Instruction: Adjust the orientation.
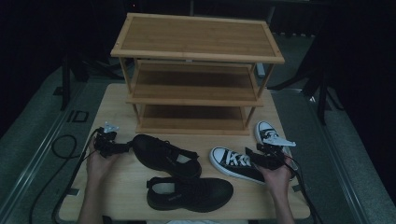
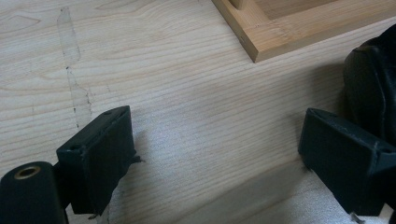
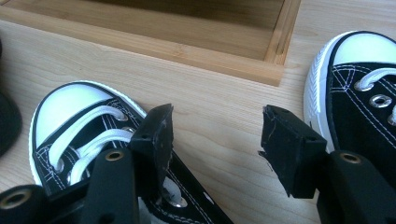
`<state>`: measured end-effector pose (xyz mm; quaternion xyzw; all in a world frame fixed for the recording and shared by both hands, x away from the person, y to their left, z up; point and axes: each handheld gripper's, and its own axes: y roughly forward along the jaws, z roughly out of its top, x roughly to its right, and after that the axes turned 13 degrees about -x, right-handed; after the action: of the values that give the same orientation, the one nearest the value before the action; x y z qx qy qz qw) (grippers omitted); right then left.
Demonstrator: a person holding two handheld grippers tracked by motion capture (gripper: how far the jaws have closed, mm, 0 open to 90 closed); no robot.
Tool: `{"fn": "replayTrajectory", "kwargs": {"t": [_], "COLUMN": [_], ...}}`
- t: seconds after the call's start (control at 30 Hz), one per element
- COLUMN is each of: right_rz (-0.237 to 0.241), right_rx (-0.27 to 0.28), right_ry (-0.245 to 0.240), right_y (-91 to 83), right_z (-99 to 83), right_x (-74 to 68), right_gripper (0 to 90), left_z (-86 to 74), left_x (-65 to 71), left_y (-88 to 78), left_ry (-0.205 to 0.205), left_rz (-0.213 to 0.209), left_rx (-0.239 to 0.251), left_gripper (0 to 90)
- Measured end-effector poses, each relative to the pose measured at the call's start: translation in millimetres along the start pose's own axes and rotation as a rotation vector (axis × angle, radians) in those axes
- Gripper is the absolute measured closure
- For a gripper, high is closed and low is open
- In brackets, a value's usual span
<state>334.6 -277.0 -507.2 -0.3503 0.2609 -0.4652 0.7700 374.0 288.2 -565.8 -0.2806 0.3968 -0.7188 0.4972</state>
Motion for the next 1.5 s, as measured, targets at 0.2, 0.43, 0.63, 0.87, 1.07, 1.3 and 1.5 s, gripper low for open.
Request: {"fn": "replayTrajectory", "kwargs": {"t": [0.2,0.43,0.63,0.87,1.07,1.3,1.5], "right_rz": [-0.001,-0.003,-0.003,-0.003,-0.001,0.0,0.002], "right_rx": [-0.001,-0.003,-0.003,-0.004,-0.006,-0.006,-0.008], "right_ry": [-0.004,-0.009,-0.013,-0.015,-0.019,-0.02,-0.02], "right_y": [0.3,0.5,0.7,0.7,0.7,0.7,0.8], "right_z": [-0.4,-0.8,-1.0,-1.4,-1.5,-1.3,-1.0], "right_x": [-0.2,-0.5,-0.7,-1.0,-1.1,-0.9,-0.9], "right_gripper": [42.6,41.2,41.0,40.9,40.9,40.9,40.9], "left_z": [0.1,-2.5,-4.1,-12.6,-20.8,-31.0,-36.5], "left_x": [0.0,-0.8,2.6,4.6,12.1,27.7,33.1], "left_y": [0.0,-2.4,-8.1,-30.0,-39.3,-46.0,-49.9], "left_ry": [-0.001,-0.013,0.005,-0.009,0.005,0.038,0.036], "left_rz": [0.001,0.01,0.04,-0.027,-0.062,-0.066,-0.047], "left_rx": [0.0,0.021,0.034,0.102,0.095,0.045,0.027], "left_gripper": [11.0,18.4,43.7,68.1,81.8,88.6,90.0]}}
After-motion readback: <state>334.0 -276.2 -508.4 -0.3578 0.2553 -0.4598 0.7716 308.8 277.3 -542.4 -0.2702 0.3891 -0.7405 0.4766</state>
